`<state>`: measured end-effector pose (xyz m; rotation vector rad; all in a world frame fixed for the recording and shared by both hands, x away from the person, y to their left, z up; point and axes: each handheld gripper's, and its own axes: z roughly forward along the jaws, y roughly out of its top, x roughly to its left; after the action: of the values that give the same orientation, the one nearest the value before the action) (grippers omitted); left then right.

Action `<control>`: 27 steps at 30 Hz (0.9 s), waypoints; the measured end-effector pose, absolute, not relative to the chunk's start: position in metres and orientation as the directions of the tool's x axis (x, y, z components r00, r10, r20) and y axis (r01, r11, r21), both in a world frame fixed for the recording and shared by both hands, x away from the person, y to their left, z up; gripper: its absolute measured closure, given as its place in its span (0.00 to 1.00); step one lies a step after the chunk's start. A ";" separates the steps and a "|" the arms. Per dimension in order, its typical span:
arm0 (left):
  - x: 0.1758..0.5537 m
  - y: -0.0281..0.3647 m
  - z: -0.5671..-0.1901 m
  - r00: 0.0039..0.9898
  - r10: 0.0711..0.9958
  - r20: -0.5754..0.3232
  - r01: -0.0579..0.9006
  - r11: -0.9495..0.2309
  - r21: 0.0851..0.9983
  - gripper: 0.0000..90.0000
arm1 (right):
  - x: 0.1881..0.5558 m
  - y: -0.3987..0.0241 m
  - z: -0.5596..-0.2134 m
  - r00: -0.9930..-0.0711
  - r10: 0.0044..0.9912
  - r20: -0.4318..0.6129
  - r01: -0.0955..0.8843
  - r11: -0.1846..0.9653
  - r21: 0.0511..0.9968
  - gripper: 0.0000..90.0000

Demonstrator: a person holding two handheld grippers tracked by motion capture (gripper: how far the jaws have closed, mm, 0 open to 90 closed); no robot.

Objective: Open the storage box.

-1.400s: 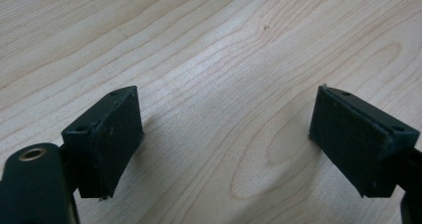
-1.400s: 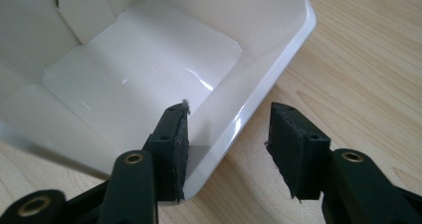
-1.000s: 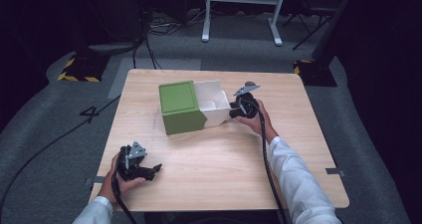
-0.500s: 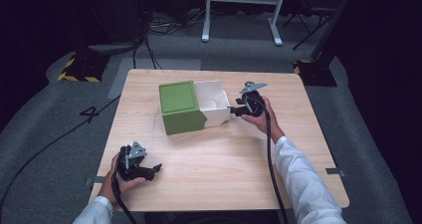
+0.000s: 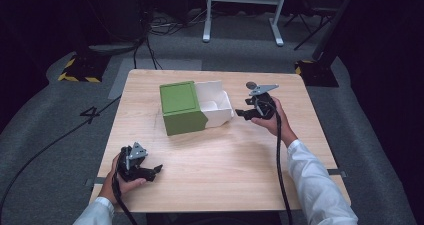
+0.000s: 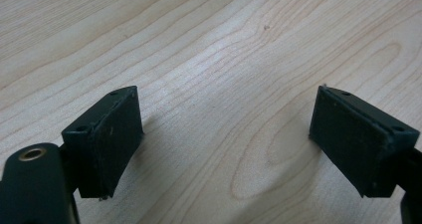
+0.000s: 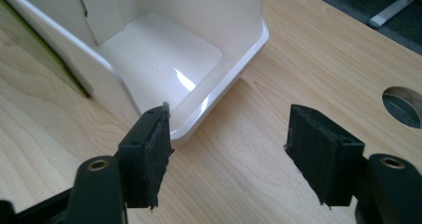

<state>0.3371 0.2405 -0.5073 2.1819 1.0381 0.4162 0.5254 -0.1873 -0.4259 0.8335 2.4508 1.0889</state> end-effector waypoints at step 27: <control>0.337 0.241 -0.507 0.631 0.776 -0.002 0.560 -0.453 0.694 0.15 | 0.467 -0.232 -0.423 -0.813 0.570 -0.116 0.326 0.612 0.720 0.23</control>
<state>0.3371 0.2405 -0.5074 2.1815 1.0382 0.4159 0.4674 -0.2315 -0.4234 0.7223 2.5060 1.0224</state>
